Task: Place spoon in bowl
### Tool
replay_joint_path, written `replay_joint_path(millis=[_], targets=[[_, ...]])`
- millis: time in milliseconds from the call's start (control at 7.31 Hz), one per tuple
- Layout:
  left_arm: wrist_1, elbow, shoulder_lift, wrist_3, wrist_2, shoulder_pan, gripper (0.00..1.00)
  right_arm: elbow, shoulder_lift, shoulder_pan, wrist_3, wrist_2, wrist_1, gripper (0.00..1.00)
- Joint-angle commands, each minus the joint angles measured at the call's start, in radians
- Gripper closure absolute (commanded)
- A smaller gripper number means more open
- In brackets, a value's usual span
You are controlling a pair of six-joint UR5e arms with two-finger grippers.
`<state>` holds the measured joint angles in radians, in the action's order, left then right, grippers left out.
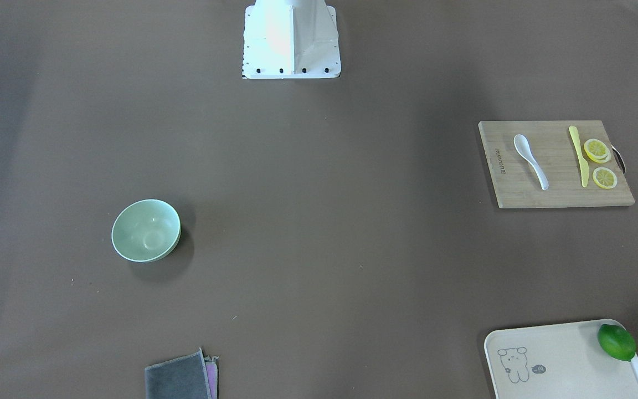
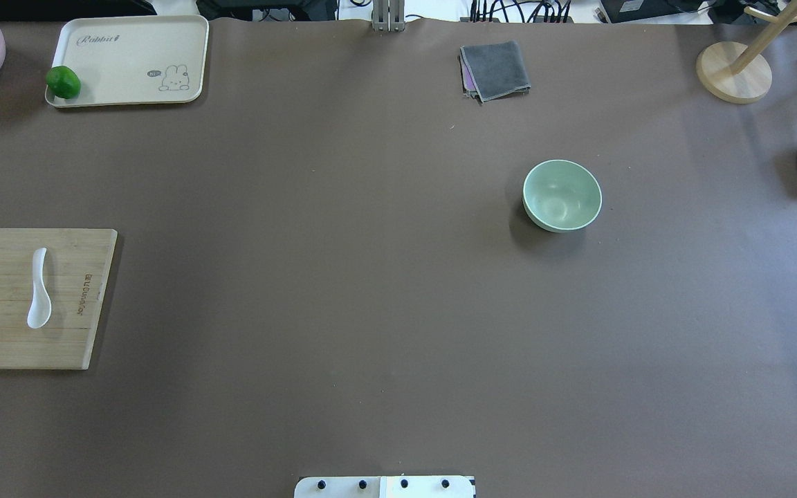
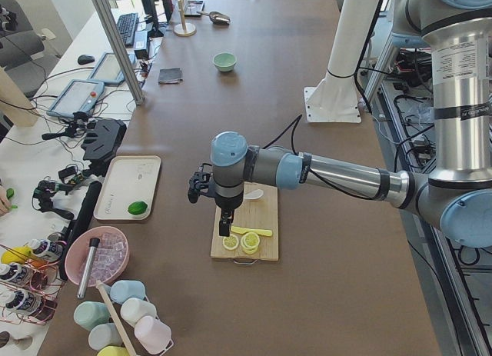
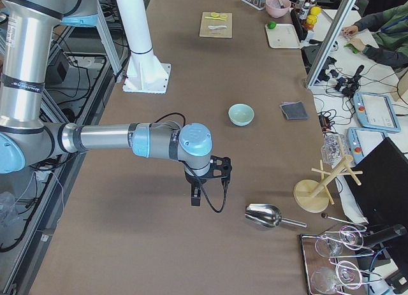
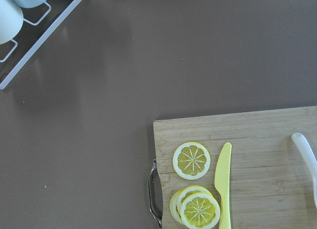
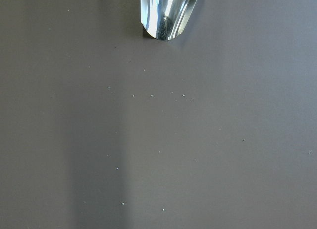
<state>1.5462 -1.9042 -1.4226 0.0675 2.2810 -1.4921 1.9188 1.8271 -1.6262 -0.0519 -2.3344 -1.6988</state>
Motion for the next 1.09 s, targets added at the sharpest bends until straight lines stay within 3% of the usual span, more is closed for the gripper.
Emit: replay_joint_path(millis=[0, 274, 684, 957], targets=[[0.000, -0.019, 0.001, -0.002, -0.001, -0.001, 0.02, 0.000, 0.001, 0.000, -0.002, 0.000, 0.001, 0.00], [0.002, -0.033, 0.001, -0.002, -0.001, -0.001, 0.02, 0.011, -0.002, 0.000, -0.002, -0.011, 0.001, 0.00], [0.003, -0.052, -0.016, -0.002, 0.000, 0.001, 0.02, 0.013, -0.017, 0.002, 0.001, -0.019, 0.102, 0.00], [0.035, -0.067, -0.041, 0.008, -0.001, 0.000, 0.02, 0.005, -0.015, 0.002, 0.006, -0.068, 0.279, 0.00]])
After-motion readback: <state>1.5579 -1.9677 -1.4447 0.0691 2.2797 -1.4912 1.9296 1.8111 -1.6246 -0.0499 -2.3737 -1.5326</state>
